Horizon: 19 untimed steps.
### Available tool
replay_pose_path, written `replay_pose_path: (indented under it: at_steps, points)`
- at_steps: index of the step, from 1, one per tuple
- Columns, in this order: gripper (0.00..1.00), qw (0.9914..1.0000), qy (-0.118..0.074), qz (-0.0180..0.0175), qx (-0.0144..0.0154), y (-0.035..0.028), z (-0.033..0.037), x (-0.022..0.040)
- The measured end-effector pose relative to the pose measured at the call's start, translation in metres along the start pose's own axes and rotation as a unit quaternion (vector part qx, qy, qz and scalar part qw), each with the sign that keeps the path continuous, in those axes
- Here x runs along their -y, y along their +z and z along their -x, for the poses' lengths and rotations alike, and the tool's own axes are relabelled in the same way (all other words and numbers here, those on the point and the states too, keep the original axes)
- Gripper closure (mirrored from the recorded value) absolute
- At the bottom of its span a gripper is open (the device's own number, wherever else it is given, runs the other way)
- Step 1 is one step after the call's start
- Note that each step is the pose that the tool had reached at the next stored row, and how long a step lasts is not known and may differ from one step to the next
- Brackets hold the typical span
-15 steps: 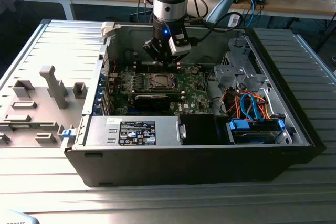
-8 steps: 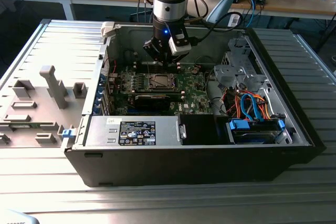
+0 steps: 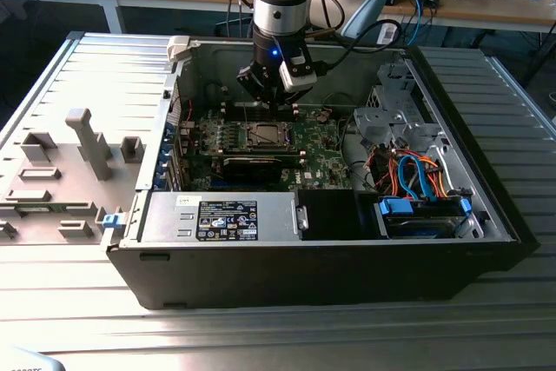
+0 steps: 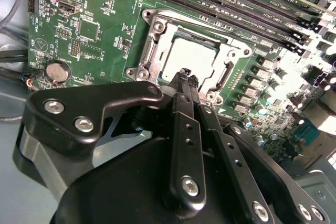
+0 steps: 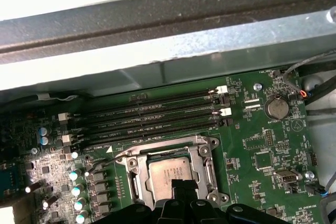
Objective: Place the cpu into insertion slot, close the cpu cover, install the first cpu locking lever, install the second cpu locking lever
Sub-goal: 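Install the first cpu locking lever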
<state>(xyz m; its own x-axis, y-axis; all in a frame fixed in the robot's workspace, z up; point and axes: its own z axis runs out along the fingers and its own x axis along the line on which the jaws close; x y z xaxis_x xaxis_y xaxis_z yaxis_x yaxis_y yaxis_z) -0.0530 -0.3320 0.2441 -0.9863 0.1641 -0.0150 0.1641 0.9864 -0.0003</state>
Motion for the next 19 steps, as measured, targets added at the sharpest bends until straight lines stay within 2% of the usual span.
replay_pose_path:
  at_steps: [19]
  points:
    - [0.89,0.99998,-0.006,0.0001,0.0000,0.0000,0.0000,0.0000]
